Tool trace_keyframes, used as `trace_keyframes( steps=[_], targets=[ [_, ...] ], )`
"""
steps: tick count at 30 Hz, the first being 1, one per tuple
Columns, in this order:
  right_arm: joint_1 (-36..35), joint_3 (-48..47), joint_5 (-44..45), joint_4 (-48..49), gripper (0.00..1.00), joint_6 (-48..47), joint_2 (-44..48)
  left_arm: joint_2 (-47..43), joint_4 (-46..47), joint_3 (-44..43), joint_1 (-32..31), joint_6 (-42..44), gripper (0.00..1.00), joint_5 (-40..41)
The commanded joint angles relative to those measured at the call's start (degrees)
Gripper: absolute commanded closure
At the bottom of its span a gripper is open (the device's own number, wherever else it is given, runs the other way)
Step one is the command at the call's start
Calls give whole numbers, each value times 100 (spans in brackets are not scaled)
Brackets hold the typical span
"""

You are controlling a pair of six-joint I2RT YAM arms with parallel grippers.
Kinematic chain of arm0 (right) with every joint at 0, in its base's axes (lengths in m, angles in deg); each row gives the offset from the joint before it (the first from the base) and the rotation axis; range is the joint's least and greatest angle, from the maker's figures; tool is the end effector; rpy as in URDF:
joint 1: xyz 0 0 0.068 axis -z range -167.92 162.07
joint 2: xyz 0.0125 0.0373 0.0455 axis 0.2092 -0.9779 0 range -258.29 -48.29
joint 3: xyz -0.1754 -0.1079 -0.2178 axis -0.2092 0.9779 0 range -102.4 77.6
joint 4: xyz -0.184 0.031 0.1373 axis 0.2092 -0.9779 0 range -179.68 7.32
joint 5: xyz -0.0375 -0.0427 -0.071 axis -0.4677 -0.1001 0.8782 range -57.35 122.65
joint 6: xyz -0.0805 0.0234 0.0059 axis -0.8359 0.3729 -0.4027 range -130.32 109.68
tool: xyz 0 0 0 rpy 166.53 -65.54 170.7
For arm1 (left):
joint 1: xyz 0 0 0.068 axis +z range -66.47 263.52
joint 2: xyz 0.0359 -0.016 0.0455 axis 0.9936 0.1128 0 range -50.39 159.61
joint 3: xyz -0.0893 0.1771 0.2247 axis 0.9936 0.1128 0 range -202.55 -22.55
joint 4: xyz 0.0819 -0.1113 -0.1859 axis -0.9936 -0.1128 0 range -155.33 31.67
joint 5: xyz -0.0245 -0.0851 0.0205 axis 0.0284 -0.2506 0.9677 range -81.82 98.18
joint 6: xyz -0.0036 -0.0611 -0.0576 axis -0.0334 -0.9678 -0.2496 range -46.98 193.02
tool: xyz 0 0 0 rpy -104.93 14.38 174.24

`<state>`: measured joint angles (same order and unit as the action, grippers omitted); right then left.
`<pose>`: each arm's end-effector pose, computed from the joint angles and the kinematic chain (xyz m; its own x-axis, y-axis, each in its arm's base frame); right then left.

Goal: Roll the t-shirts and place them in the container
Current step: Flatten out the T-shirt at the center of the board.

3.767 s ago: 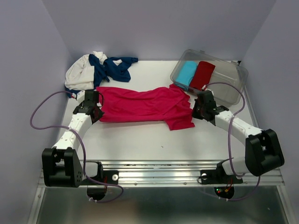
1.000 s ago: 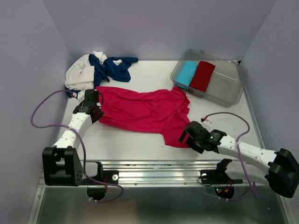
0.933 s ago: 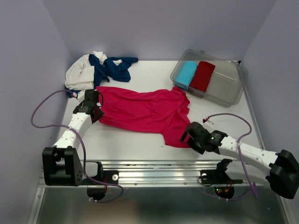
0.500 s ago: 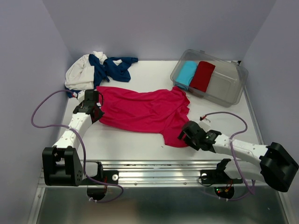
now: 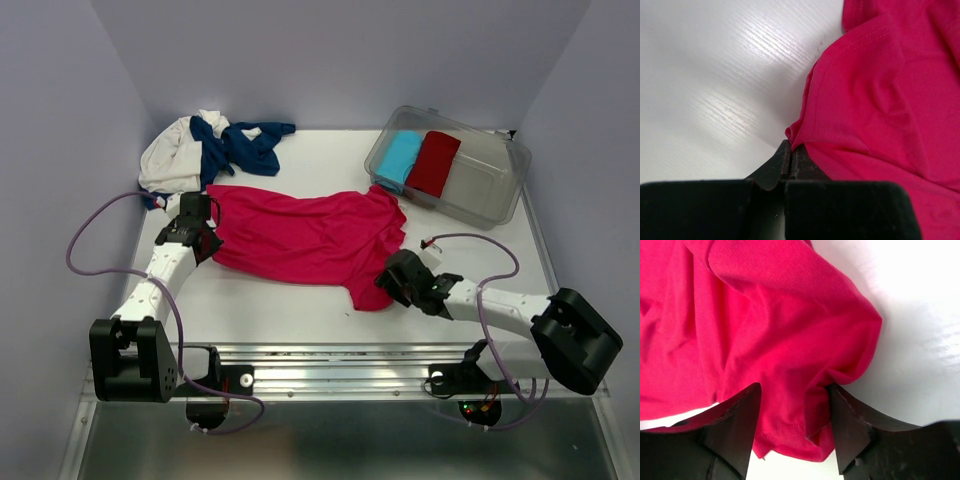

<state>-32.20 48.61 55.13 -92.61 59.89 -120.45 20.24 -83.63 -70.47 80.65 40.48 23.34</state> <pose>0.1717 0.1280 0.1758 -0.6461 0.5844 -0.4909 0.3760 0.8035 0.4616 0.2403 0.0072 0.2540 -0.5578 -0.4917 -0.6686 -0.5057 0.8401 -0.1960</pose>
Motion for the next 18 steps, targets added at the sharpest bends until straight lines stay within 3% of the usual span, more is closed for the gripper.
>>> trace_keyframes(
  steps=[1, 4, 8, 11, 14, 18],
  targets=[
    [137, -54, -15, 167, 41, -78, -307, -225, 78, -33, 24, 107, 100, 57],
    [200, -80, -130, 342, 52, -113, -509, -234, 69, -15, 24, 107, 100, 40],
    [200, -220, -244, 457, 84, -166, -694, -252, 43, -24, 24, 98, 100, 40],
    [200, -440, -148, 440, 98, -446, -510, -287, 34, -59, 24, 98, 100, 31],
    [331, -677, 2, 361, 99, -780, 16, -278, -62, -252, 24, 124, 100, -13],
    [1023, -1441, 64, 115, 99, -1753, 693, -304, -265, -831, 24, 247, 100, -91]
  ],
)
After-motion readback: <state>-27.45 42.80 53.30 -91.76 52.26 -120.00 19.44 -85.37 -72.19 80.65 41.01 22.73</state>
